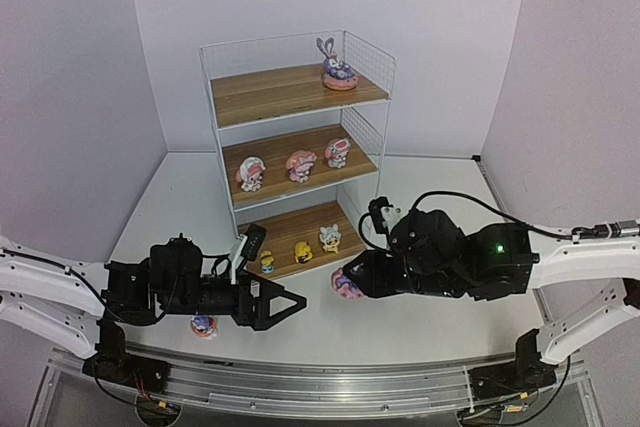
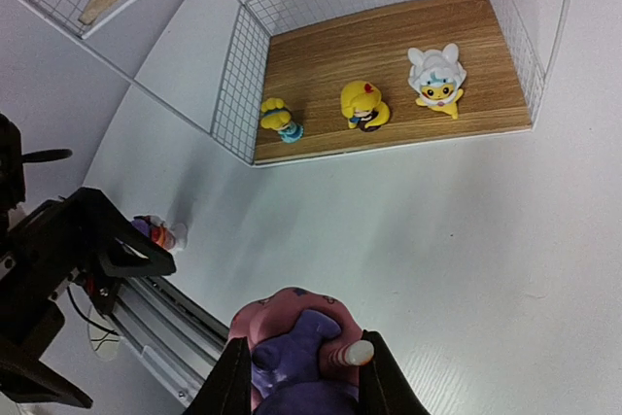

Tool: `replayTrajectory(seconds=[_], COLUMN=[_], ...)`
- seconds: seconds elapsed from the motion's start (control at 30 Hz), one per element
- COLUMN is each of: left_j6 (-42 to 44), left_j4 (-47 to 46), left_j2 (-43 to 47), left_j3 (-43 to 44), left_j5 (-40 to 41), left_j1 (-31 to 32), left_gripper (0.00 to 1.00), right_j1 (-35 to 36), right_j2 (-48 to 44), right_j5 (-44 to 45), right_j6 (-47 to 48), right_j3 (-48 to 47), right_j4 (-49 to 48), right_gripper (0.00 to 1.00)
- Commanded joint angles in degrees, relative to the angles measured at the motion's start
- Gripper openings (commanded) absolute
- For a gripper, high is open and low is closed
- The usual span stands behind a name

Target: Place and organize the plastic toys onto the shelf

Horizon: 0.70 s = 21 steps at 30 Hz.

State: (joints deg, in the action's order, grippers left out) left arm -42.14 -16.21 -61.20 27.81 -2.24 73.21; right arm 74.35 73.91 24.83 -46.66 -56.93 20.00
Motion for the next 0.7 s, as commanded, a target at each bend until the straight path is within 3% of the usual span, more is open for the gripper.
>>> replayTrajectory(seconds=[0.0, 0.47, 0.53, 0.67], left_j6=[4.60, 4.18, 4.38, 4.41], left_j4=[-8.18, -32.19, -34.10, -38.79], left_j2=[-4.74, -14.78, -15.38, -15.92], left_j3=[5.55, 6.37, 6.31, 5.19], left_j5=[-8.00, -22.29, -24.48, -28.43], left_j1=[0.13, 0.17, 0.18, 0.18], left_gripper=[1.00, 0.98, 0.94, 0.76], right_j1=[0.27, 0.27, 0.28, 0.27], right_j2=[0.46, 0.64, 0.42, -0.48], right_j5=[-7.11, -24.61, -26.71, -26.62], right_j6=[-4.06, -1.38, -1.42, -1.96], right_j3=[-5.64, -6.06, -5.74, -5.08], right_j4=[3.42, -8.04, -9.30, -10.32], right_gripper=[0.00, 0.00, 0.00, 0.00])
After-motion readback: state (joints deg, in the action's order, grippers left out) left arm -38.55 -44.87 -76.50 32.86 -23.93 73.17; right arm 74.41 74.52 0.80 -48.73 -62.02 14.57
